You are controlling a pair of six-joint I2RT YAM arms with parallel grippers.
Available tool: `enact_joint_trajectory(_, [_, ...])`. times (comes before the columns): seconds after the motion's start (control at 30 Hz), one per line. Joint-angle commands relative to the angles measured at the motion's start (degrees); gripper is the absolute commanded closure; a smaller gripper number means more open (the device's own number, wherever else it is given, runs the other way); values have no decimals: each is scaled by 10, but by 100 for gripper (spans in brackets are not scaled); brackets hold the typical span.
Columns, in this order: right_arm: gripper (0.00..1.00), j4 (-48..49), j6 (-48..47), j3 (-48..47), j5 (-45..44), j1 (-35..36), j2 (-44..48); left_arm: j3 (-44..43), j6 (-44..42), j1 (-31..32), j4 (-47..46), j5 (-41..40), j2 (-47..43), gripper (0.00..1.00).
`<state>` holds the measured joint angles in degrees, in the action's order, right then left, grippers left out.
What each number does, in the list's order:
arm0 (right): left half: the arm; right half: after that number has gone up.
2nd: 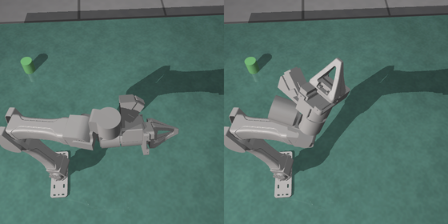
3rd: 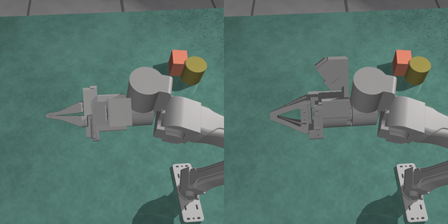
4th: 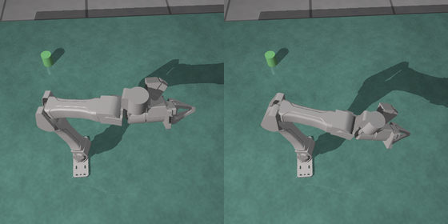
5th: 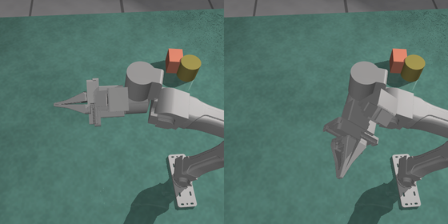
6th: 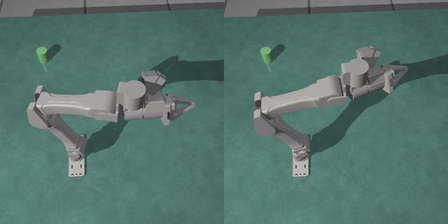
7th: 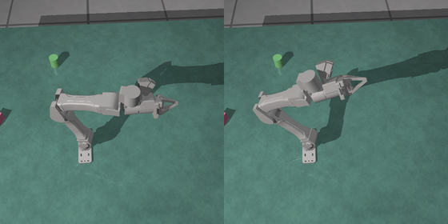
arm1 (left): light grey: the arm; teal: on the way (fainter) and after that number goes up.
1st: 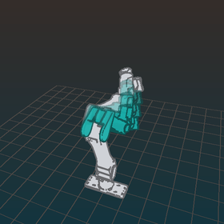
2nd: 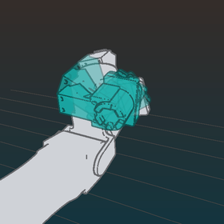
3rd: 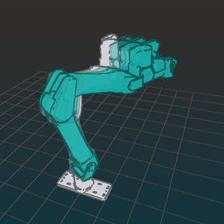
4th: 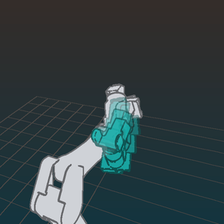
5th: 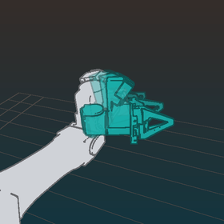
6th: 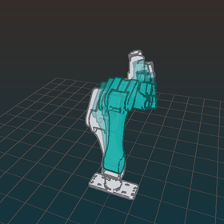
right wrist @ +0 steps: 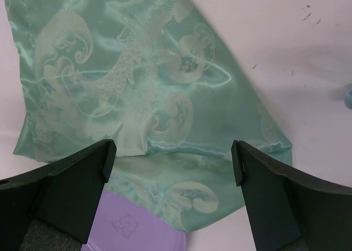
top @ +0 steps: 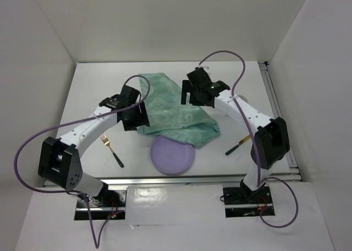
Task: Set the dinner table for one person
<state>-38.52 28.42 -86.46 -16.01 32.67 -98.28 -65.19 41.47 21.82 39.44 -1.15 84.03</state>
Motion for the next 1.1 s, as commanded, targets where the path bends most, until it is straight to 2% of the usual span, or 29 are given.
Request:
enact_joint_trajectory(0.0, [0,38,-5,20,4,6,35,0,63,21,-18,0,1,27])
enact_joint_trajectory(0.1, [0,38,-5,20,4,6,35,0,87,26,-29,-18,28,31])
enact_joint_trajectory(0.23, [0,33,-5,20,4,6,35,-53,102,26,-16,-60,108,37])
enact_joint_trajectory(0.37, [0,21,-5,25,-8,6,35,-83,132,26,16,-79,160,37])
enact_joint_trajectory(0.63, [0,15,-15,24,11,-11,34,-89,144,21,5,-86,193,37])
enact_joint_trajectory(1.07, [0,-19,-4,8,-12,-11,20,-71,121,16,-29,-61,228,38])
